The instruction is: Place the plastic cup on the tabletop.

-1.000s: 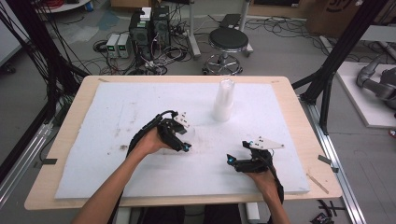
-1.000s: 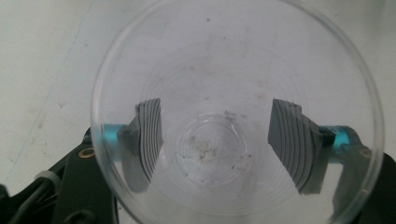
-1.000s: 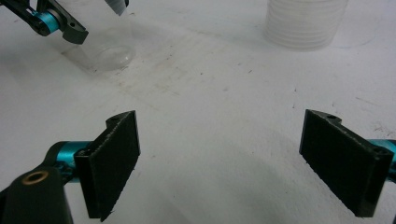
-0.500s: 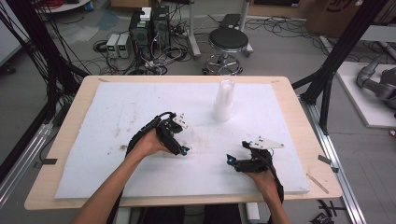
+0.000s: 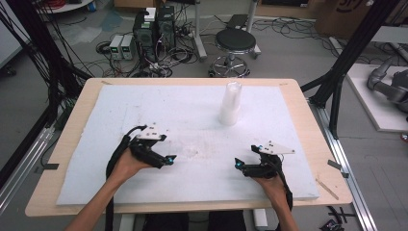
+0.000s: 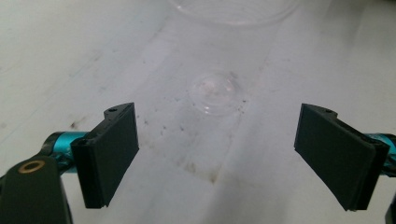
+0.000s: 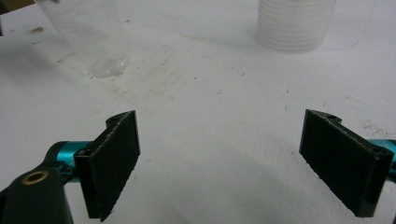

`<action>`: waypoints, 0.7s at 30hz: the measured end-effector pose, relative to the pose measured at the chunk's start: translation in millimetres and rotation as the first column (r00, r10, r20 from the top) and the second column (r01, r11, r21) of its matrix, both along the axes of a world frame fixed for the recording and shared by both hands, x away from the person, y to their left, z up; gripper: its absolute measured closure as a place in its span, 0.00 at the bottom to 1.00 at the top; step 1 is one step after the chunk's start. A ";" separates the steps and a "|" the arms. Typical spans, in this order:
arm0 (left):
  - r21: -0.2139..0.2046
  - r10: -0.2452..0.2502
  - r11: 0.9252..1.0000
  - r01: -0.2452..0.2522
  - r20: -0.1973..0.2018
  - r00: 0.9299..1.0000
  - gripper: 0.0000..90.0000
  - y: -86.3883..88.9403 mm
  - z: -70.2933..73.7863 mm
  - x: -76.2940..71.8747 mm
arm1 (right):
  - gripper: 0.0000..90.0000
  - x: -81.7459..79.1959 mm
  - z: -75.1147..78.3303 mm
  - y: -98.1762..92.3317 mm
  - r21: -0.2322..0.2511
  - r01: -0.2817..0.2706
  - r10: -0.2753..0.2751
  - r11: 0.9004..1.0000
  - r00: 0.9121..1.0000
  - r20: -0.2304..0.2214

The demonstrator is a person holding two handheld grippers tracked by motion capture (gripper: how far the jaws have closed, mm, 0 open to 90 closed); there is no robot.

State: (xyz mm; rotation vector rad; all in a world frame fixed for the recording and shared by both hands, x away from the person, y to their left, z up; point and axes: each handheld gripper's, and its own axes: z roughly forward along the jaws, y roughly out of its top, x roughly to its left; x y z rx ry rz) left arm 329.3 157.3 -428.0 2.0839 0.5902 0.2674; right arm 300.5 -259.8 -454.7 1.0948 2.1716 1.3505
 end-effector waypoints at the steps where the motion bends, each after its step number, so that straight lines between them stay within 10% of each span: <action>1: -0.029 0.023 0.999 -0.023 0.013 1.000 0.15 8.4 -2.9 -5.8 | 0.14 -0.3 0.1 -0.6 0.000 0.003 -0.003 1.000 1.000 0.004; 8: -0.180 0.193 0.968 -0.176 0.087 0.977 0.15 51.9 -24.1 -32.4 | 0.14 -3.2 0.5 -5.4 0.046 0.048 -0.049 0.998 0.998 0.027; 13: -0.203 0.224 0.956 -0.211 0.047 0.973 0.15 65.3 -35.6 -33.3 | 0.14 -4.7 0.5 -5.3 0.044 0.047 -0.049 0.998 0.998 0.046; 21: -0.248 0.267 0.940 -0.236 0.101 0.958 0.15 71.5 -40.1 -39.1 | 0.14 -12.5 0.8 -4.2 0.040 0.050 -0.055 0.998 0.991 0.118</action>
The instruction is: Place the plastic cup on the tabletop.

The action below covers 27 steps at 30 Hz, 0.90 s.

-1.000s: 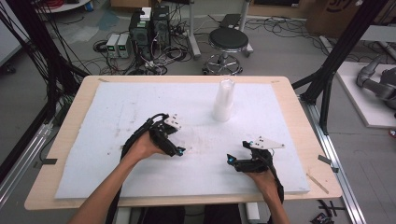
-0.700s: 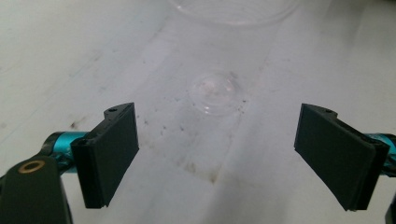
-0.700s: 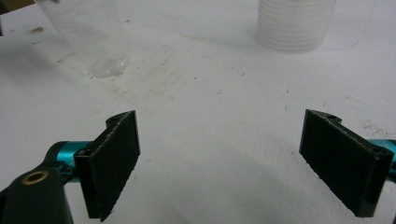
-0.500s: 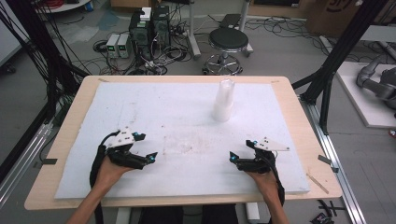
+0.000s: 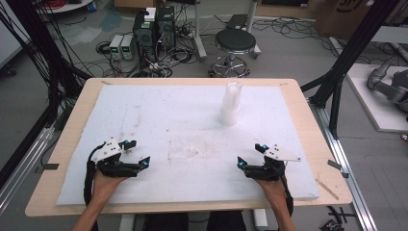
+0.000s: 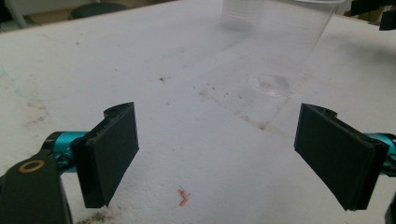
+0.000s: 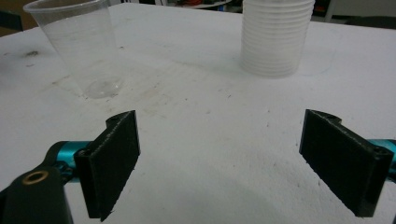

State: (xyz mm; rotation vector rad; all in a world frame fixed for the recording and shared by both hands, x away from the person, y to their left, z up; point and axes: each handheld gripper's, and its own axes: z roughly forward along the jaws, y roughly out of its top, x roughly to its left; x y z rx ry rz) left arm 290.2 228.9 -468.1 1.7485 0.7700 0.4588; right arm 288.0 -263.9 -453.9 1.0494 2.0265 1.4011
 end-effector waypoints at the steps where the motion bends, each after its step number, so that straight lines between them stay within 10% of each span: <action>1: -0.003 0.004 1.000 -0.003 0.007 1.000 0.15 0.2 -0.2 -0.8 | 0.14 -0.4 0.0 0.5 -0.008 -0.001 0.001 1.000 1.000 0.010; 27: -0.032 -0.013 0.999 0.012 -0.010 1.000 0.16 3.6 -0.8 0.8 | 0.14 3.2 -0.3 0.3 -0.006 -0.010 0.010 1.000 1.000 -0.029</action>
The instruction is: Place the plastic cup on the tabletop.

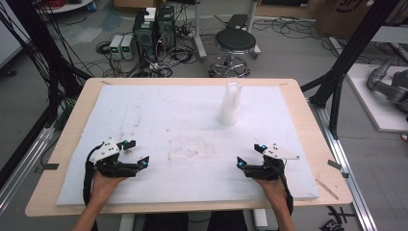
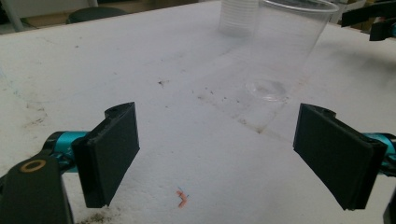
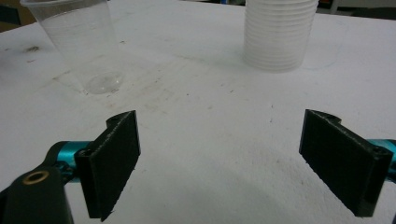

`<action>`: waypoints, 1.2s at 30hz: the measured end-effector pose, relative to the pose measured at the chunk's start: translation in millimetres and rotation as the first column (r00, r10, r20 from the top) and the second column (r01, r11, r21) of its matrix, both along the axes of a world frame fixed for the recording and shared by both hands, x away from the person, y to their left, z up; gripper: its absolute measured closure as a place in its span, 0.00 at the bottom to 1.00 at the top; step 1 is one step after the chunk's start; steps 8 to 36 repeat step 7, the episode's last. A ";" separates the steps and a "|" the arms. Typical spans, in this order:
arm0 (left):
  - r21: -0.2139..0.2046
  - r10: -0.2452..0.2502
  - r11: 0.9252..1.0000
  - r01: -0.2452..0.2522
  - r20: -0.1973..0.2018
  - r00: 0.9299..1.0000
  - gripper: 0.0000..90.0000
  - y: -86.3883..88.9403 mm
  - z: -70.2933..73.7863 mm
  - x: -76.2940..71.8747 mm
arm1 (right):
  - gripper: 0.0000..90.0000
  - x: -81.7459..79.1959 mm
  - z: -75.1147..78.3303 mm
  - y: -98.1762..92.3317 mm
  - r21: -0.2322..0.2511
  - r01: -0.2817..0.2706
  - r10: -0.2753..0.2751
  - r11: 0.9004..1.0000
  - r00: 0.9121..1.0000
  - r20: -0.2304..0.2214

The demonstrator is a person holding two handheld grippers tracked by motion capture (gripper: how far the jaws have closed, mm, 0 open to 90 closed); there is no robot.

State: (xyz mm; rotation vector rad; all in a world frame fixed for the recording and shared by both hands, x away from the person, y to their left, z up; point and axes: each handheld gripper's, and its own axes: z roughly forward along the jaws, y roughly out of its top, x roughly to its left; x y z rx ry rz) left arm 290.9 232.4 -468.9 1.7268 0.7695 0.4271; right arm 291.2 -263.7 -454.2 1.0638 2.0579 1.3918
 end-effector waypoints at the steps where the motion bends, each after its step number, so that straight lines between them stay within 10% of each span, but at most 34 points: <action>1: -0.002 -0.003 1.000 0.003 0.000 1.000 0.16 0.6 0.1 0.2 | 0.14 0.0 -0.1 0.0 0.001 0.001 -0.001 1.000 1.000 -0.002; 36: -0.009 0.007 1.000 -0.007 0.008 1.000 0.16 0.8 -0.1 -0.9 | 0.14 -0.3 -0.1 0.1 0.002 0.004 -0.004 1.000 1.000 -0.002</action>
